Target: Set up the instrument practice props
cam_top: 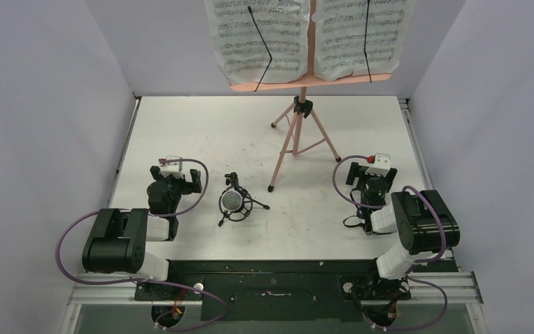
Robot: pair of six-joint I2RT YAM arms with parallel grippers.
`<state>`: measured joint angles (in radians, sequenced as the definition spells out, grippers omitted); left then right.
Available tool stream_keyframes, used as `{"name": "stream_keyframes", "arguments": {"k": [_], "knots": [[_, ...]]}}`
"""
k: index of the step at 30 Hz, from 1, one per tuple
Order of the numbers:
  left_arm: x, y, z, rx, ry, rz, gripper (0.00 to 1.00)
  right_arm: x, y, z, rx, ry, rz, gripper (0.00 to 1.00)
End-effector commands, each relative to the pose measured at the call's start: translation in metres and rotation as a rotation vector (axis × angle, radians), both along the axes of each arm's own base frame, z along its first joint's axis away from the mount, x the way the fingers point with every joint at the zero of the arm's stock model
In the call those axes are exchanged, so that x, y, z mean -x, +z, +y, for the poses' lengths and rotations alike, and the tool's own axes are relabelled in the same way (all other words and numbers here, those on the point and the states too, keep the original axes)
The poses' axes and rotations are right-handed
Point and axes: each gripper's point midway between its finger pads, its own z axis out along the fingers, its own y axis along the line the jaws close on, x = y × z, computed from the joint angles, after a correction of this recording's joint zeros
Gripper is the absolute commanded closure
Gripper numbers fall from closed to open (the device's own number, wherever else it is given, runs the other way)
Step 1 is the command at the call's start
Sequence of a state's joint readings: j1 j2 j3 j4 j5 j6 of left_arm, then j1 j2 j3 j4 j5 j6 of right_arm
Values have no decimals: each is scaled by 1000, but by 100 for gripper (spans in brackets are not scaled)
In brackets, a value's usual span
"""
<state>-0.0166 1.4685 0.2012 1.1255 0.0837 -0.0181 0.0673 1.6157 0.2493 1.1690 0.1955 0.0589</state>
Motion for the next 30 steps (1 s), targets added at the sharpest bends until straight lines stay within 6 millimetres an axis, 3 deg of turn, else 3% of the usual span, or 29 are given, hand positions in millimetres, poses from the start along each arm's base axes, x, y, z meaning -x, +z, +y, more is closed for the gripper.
{"name": "stream_keyframes", "arguments": {"k": [1, 30], "knots": [[-10, 17, 0, 13, -1, -51, 4, -7, 11, 5, 4, 27, -39, 10], [-10, 17, 2, 16, 4, -51, 4, -7, 11, 6, 6, 30, -41, 10]]}}
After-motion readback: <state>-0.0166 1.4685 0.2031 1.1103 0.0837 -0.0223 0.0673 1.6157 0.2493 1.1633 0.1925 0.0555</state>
